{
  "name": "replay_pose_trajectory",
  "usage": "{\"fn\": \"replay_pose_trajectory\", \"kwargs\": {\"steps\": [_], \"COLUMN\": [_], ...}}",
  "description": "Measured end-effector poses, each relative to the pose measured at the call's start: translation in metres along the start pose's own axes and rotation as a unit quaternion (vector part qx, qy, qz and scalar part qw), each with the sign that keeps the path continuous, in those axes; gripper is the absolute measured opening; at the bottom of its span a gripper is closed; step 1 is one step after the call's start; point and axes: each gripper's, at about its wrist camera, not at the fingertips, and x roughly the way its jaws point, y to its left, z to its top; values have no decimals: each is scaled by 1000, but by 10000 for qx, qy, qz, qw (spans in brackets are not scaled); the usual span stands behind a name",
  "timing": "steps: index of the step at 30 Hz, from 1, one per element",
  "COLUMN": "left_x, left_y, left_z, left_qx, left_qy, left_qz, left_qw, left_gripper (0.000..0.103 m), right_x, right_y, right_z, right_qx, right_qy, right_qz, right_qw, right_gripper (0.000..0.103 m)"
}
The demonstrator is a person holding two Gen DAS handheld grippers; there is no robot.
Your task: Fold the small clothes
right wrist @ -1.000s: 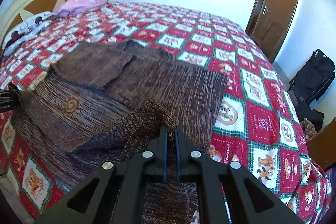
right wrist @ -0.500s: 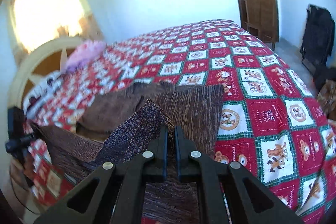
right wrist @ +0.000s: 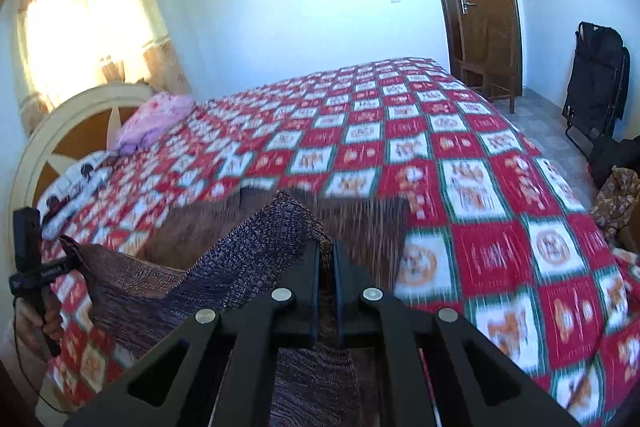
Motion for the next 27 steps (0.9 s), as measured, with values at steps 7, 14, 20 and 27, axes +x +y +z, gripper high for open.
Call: {"fn": "replay_pose_trajectory", "kwargs": {"steps": [7,14,20,27], "left_x": [85,135,121,119], "left_y": [37,62,58,44], "left_z": [59,41,40,52], "left_qx": [-340,-464,-282,101], "left_qy": [381,634,427,333], "left_qz": [570,1300,903,384], "left_qw": [9971,9884,9946,9987], "left_gripper": [10,10,14,48], "right_x": [99,179,181,180], "right_y": [-44,-60,-60,-61], "right_z": [48,9,4,3], "right_qx": [815,820,722,788], "right_qy": [256,950,859,789], "right_qz": [-339,-903,-938,-895], "right_qw": [9958,9880,9892,9897], "right_gripper": [5,6,6,6]}}
